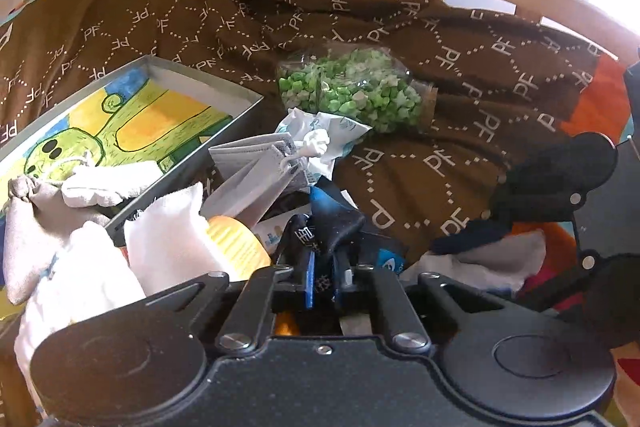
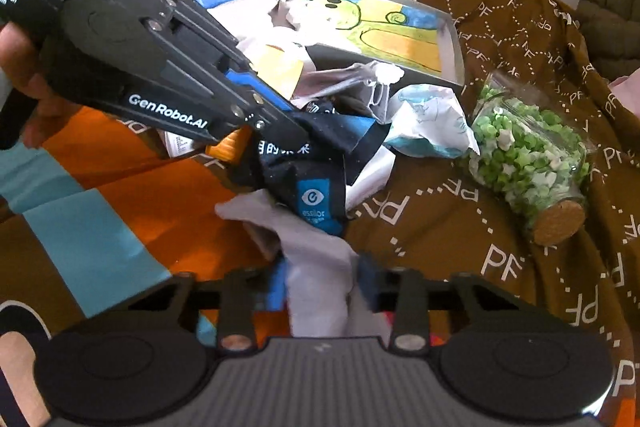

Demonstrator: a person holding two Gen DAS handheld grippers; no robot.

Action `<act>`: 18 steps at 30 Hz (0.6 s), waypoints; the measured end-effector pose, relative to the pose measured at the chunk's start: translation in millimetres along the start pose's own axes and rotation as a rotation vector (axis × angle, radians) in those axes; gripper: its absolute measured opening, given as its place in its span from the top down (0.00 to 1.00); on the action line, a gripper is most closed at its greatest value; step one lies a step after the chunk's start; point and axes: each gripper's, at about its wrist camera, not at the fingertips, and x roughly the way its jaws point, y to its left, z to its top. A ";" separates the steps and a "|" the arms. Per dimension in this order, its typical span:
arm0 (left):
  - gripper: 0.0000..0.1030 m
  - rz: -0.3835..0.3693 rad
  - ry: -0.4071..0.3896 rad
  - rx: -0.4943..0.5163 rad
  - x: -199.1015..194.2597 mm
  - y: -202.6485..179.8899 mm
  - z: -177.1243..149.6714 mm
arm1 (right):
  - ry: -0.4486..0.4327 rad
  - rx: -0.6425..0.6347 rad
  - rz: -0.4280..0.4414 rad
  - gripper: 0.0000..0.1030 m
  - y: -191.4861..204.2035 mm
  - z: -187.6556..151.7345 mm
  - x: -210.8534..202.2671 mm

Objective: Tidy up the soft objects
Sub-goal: 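Grasp the dark blue sock with the right gripper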

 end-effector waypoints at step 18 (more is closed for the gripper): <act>0.99 -0.154 -0.105 -0.042 -77.5 -12.7 -27.4 | -0.123 0.000 -0.028 0.93 -3.8 -8.1 -91.5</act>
